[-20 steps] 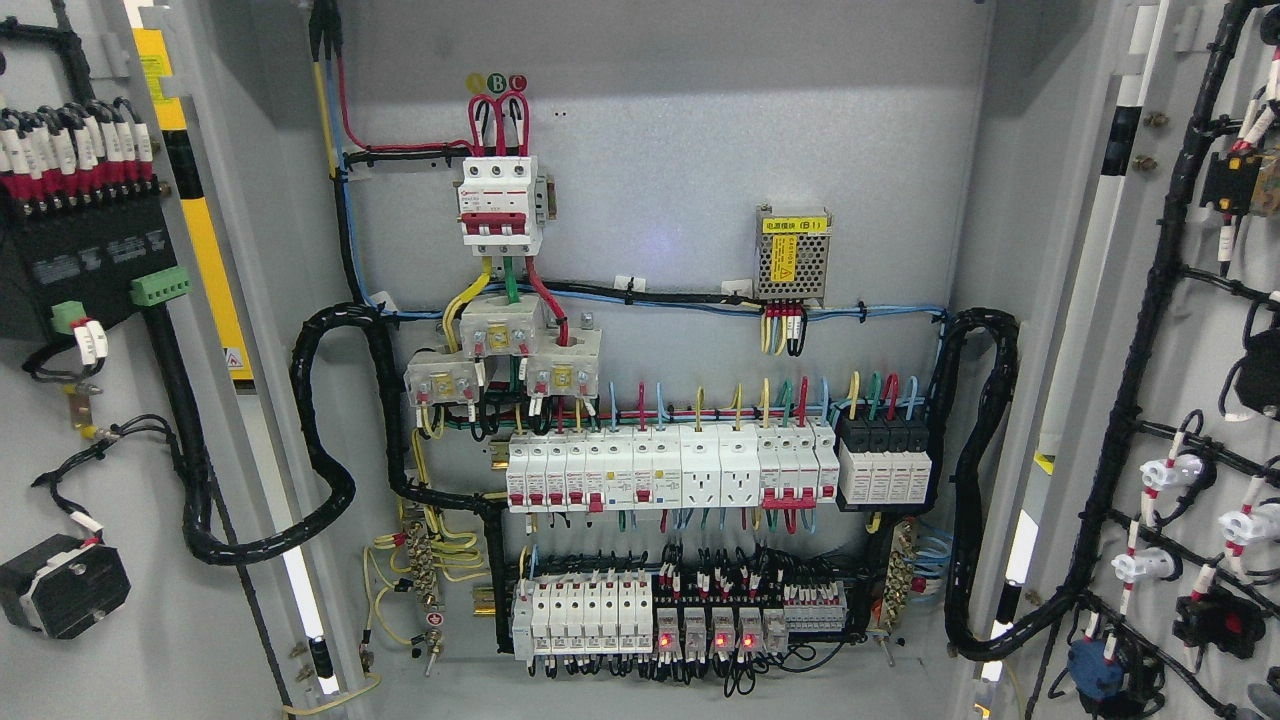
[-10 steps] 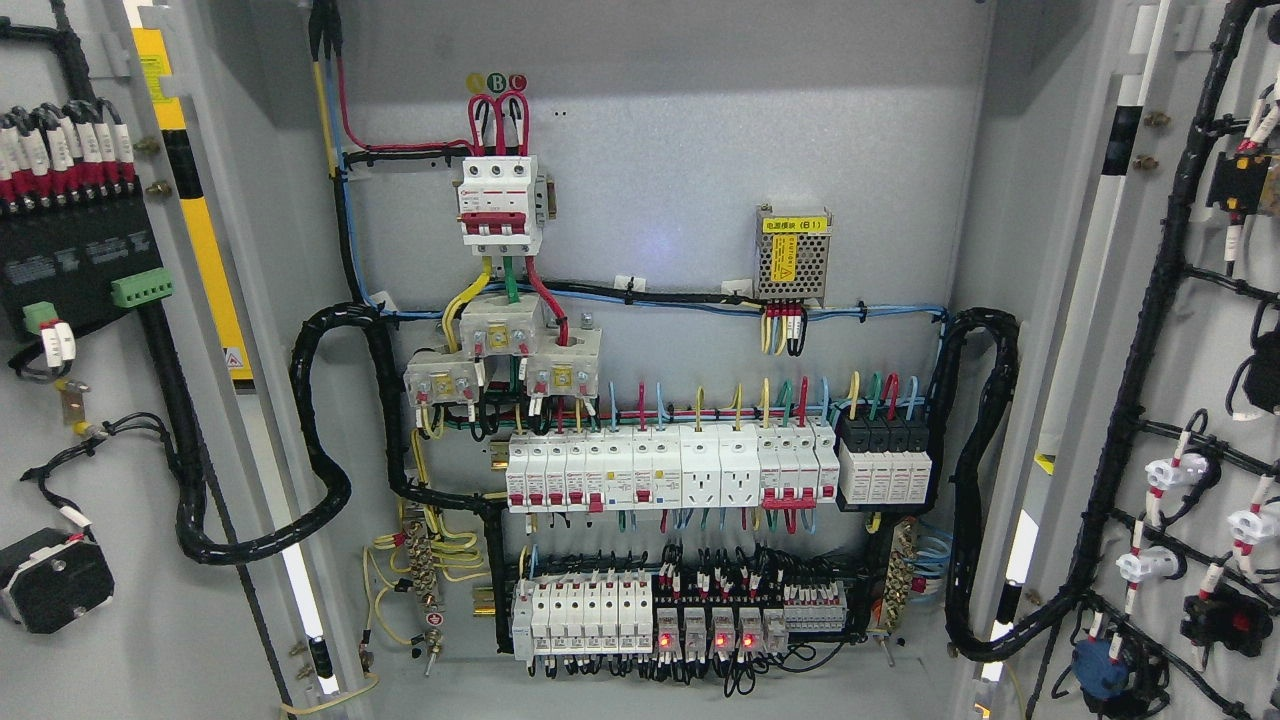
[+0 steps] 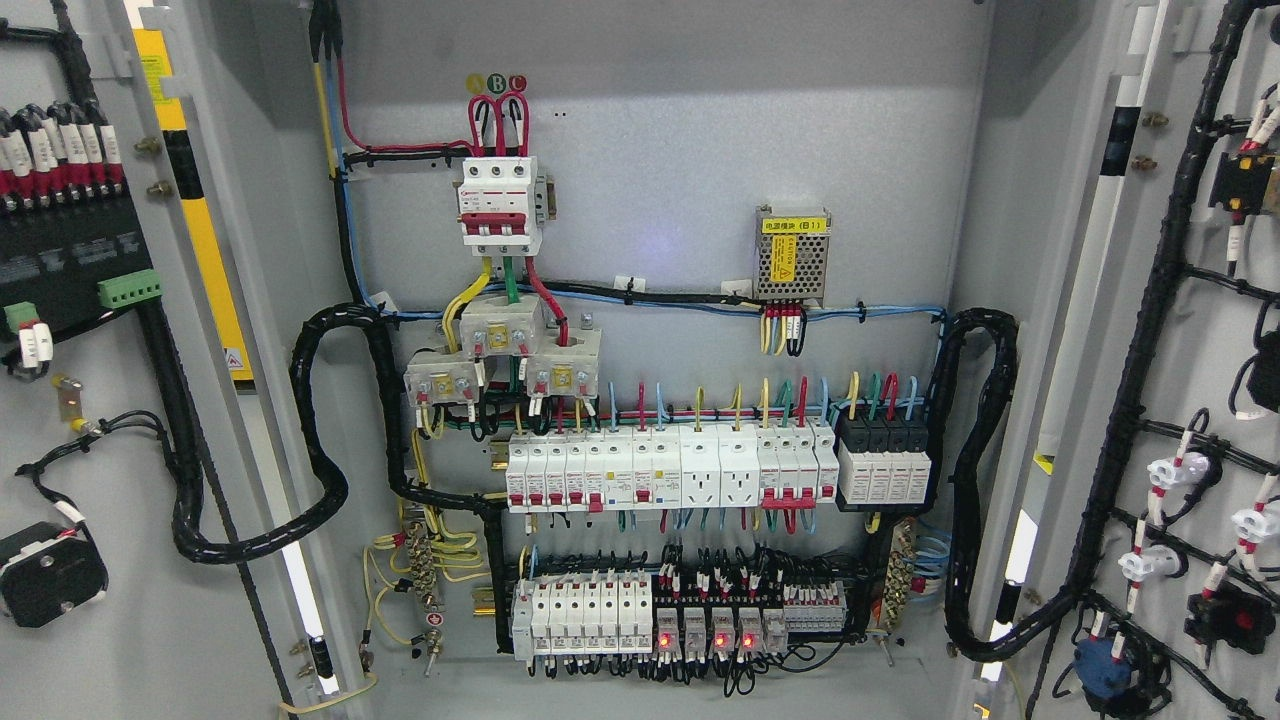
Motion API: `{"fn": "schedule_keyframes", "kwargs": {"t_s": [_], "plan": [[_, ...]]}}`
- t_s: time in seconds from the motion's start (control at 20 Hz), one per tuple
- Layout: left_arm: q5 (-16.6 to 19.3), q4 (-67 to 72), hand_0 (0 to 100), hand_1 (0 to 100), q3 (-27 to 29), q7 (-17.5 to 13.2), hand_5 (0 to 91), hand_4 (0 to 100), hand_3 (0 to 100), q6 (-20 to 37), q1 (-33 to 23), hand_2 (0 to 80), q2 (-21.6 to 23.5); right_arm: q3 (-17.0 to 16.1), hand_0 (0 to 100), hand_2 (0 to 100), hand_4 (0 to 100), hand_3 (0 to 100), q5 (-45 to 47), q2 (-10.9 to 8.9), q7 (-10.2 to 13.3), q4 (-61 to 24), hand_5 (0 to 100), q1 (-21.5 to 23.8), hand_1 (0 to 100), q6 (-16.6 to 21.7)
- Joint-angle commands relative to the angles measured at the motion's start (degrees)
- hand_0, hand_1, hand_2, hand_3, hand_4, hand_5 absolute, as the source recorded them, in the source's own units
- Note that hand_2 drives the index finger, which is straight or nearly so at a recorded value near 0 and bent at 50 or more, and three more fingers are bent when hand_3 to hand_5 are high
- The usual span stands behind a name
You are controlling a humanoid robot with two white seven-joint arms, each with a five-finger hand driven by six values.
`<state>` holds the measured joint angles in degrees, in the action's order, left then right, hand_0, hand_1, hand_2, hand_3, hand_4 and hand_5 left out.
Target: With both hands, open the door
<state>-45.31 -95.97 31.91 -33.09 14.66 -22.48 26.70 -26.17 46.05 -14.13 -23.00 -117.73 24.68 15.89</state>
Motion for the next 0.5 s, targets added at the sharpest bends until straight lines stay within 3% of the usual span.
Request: {"fn": "schedule_keyframes", "kwargs": {"t_s": [0.0,0.45], "plan": [[-0.3,1.9,0,0,1.8,0.2,0.0,0,0,-1.0,0.2,0.0,0.5,0.0,22,0,0,0,0.3,-0.29,-0.5,0.1,0,0.1,0,0.0],[-1.6,1.8,0,0,2.8,0.2,0.0,0,0,-1.6,0.5,0.0,0.5,0.4,21,0,0,0,0.3,-0.38,-0.5,-0.1,0,0.1,0,0.0]]}}
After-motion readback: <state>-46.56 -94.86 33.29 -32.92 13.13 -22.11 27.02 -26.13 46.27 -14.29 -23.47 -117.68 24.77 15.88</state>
